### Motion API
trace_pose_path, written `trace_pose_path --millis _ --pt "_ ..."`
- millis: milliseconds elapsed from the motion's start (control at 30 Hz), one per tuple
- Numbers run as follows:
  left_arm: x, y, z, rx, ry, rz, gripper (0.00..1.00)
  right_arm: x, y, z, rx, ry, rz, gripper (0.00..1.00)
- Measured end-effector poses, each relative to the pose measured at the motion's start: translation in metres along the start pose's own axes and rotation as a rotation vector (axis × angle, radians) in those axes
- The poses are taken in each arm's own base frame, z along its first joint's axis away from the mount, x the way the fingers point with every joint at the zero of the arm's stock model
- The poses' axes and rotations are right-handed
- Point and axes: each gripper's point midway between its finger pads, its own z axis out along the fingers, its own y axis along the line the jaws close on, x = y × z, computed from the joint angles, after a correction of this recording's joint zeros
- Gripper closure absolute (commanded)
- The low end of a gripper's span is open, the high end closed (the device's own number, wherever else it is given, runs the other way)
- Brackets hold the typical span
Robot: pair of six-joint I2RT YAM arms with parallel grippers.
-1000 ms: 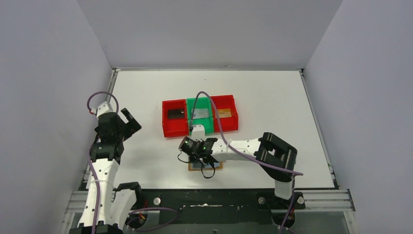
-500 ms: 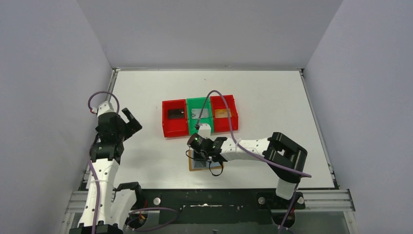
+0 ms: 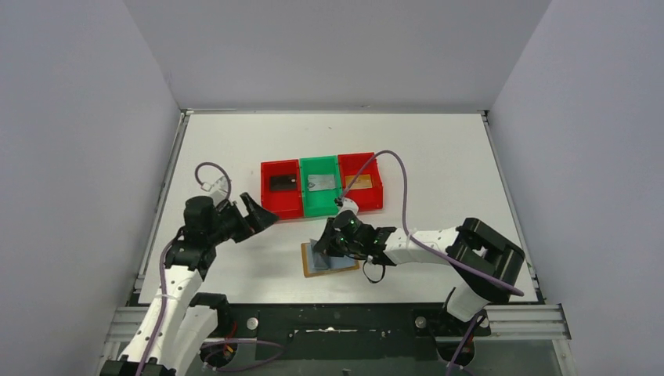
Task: Take the credit cards out of the card holder
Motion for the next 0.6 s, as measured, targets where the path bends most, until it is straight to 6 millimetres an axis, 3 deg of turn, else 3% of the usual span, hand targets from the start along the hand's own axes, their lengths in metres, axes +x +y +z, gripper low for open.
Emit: trace_pose_path --millis 133,267,433,600 --pt "0.051 -0.040 0.005 0.145 0.158 0.024 0.14 0.003 0.010 0.000 -0.075 0.005 0.024 0.96" --pt "0.086 -0.058 0.011 0.194 0.246 0.031 0.16 0.003 0.018 -0.001 -0.140 -0.008 0.049 0.96" --pt "0.119 -0.036 0.027 0.118 0.296 -0.042 0.21 0.006 0.015 -0.002 -0.169 -0.012 0.082 0.95" --pt "0.136 -0.019 0.033 0.057 0.315 -0.094 0.25 0.003 0.017 -0.004 -0.207 -0.023 0.113 0.95"
